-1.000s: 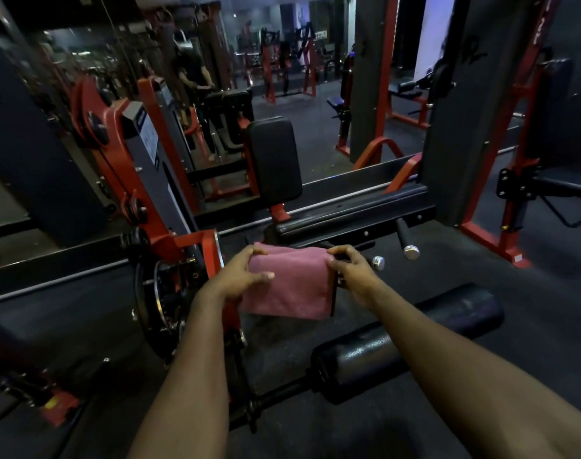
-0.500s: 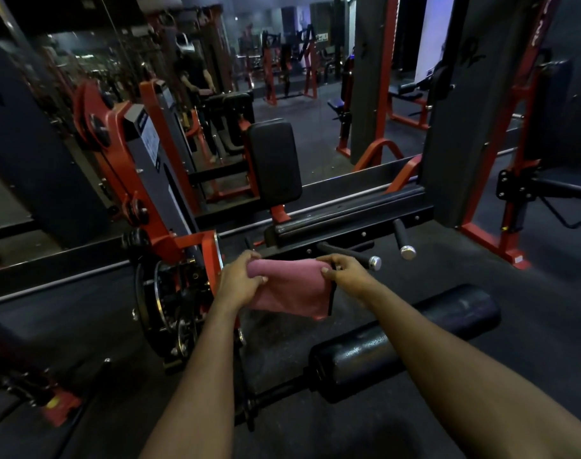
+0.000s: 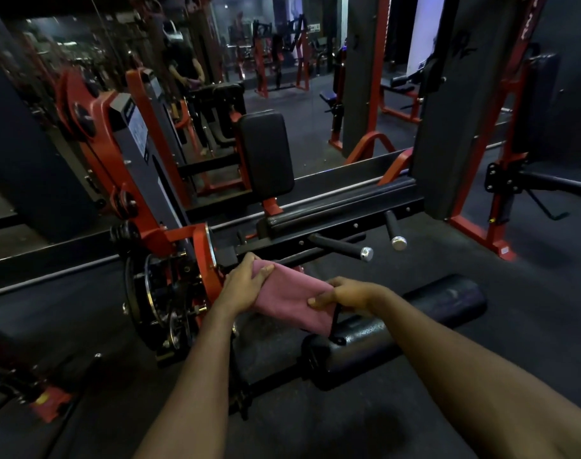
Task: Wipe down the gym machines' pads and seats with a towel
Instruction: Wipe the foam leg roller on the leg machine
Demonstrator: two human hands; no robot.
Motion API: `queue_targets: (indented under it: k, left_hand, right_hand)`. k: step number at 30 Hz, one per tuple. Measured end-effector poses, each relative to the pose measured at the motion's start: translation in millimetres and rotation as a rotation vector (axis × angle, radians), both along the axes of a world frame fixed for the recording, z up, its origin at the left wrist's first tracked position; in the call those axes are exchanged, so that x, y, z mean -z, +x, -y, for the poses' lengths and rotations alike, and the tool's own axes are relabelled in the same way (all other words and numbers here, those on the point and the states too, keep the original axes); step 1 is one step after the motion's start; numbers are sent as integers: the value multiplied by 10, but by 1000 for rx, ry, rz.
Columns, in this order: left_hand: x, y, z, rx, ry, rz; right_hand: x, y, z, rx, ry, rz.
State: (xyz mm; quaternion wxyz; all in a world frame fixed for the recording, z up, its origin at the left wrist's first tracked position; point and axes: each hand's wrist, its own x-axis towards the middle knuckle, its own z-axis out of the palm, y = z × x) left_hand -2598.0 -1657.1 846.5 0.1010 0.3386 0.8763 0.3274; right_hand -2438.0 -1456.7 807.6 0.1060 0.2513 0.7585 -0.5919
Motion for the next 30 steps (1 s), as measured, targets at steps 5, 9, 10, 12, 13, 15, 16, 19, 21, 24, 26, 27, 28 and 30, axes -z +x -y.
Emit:
queue_targets:
  k: [5, 9, 10, 12, 13, 15, 16, 19, 21, 24, 26, 27, 28, 30]
  left_hand:
    - [183, 175, -162, -68, 87, 131]
    - [495, 241, -345, 47, -56, 262]
    - [559, 259, -399, 120, -90, 287]
    - [704, 315, -513, 237, -116, 298]
    - [803, 347, -588, 267, -116, 288]
    - [970, 429, -733, 295, -119, 245]
    - [1046, 458, -787, 298, -121, 234]
    - [1301, 485, -866, 274, -104, 238]
    - [1337, 475, -842, 263, -83, 250]
    - [1362, 467, -677, 136, -3, 281]
    - [1491, 439, -470, -4, 18, 307]
    - [1591, 441, -347, -40, -10, 323]
    - [1686, 457, -233, -53, -61, 353]
    - [1864, 517, -92, -31, -143, 469]
  right_hand:
    - [357, 326, 48, 188, -234, -154]
    - [726, 695, 100, 356, -124, -245]
    - [787, 790, 129, 401, -85, -253]
    - [923, 977, 223, 511, 35, -264]
    - [997, 1055, 279, 557, 127, -254]
    - [1081, 1142, 423, 562, 403, -123]
    - [1096, 1150, 504, 525, 579, -26]
    - [1157, 1075, 678, 392, 945, 21]
    - [1160, 937, 683, 252, 963, -99]
    - [1210, 639, 551, -28, 954, -116]
    - [1253, 481, 483, -102, 941, -17]
    - [1284, 442, 493, -85, 957, 15]
    - [1326, 425, 527, -50, 983, 30]
    - [1400, 401, 687, 43, 1022, 24]
